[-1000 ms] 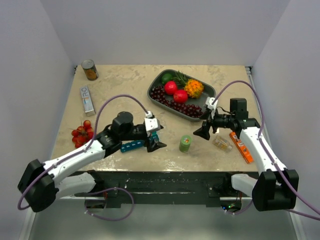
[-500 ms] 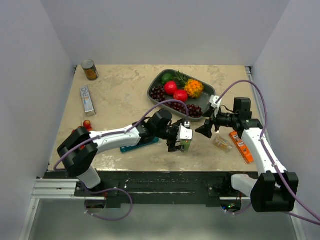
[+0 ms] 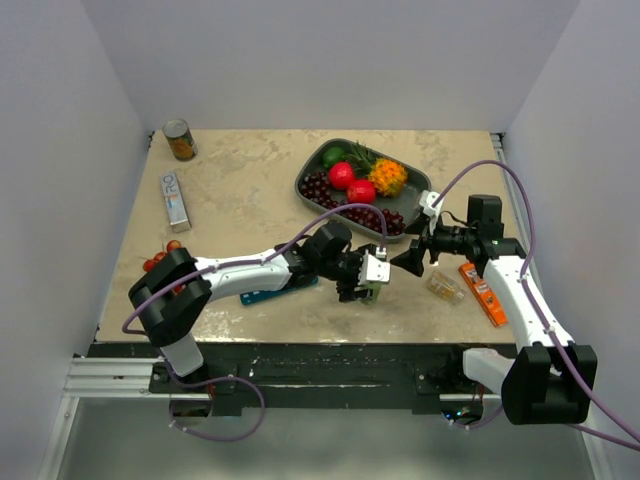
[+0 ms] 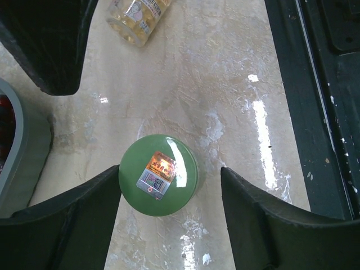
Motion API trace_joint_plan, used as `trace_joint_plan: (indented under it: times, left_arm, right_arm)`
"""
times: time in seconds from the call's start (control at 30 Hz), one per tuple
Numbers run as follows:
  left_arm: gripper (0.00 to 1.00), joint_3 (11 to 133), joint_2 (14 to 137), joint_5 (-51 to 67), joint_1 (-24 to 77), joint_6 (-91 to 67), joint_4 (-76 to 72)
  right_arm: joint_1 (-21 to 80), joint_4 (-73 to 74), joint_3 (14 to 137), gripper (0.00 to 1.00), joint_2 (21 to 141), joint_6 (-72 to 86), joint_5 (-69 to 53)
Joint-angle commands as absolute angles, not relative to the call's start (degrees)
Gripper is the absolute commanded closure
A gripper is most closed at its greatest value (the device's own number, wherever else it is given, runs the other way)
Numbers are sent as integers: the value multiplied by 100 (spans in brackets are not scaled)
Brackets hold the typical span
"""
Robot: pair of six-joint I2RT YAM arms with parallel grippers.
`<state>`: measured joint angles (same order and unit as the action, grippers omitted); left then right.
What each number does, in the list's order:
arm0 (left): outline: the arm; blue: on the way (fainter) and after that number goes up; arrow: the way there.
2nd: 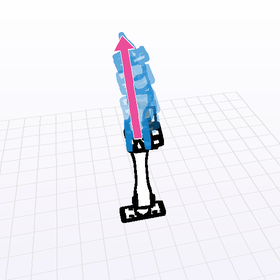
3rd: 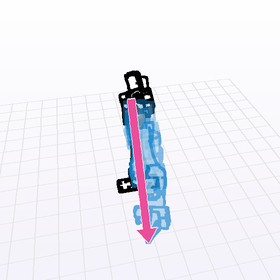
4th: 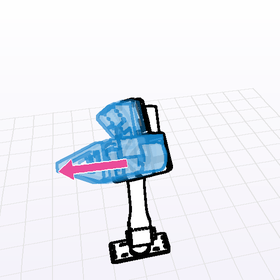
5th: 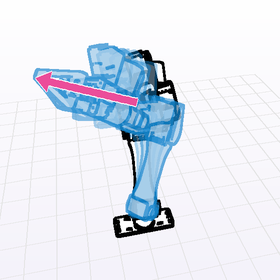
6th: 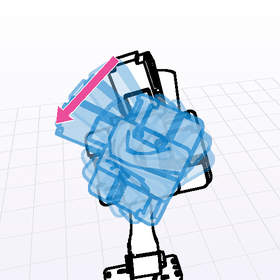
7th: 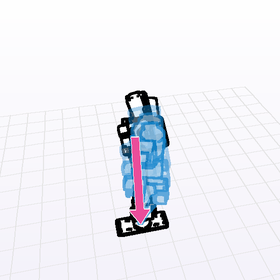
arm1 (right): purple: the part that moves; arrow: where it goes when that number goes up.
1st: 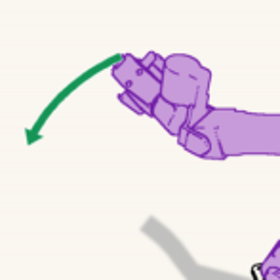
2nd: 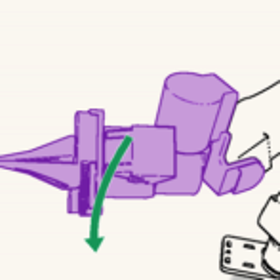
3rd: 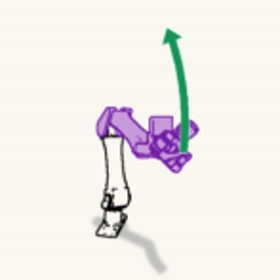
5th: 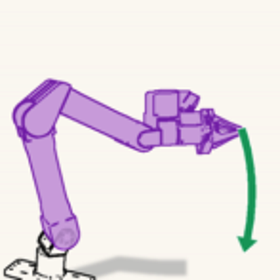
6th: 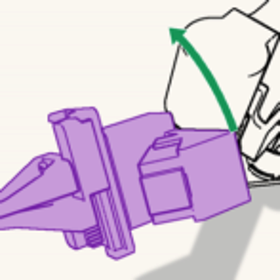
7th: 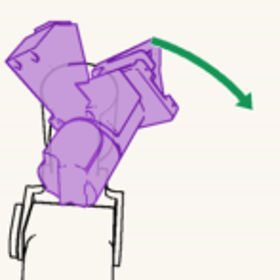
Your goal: Sort the pills into containers
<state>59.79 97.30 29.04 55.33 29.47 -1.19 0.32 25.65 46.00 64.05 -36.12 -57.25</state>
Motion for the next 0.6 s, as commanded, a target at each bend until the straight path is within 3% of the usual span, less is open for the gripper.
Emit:
trace_joint_plan:
  times: [0.0, 0.17, 0.33, 0.57]
  left_arm:
    - [27, 6152, 9782, 2935, 5572, 2813, -553]
    - [44, 6240, 9896, 2892, 5564, 2576, -545]
    - [99, 6004, 9642, 2707, 5546, 1796, -938]
    - [100, 4826, 8325, 1893, 5449, -418, -1986]
  right_arm:
    - [18, 2452, 4667, 1, 6319, -3630, -5950]
    - [-141, 2470, 4658, 1, 6319, -3665, -5933]
    - [-141, 2741, 4702, 1, 6319, -3928, -5941]
    - [-141, 3664, 4764, 1, 6275, -5121, -6380]
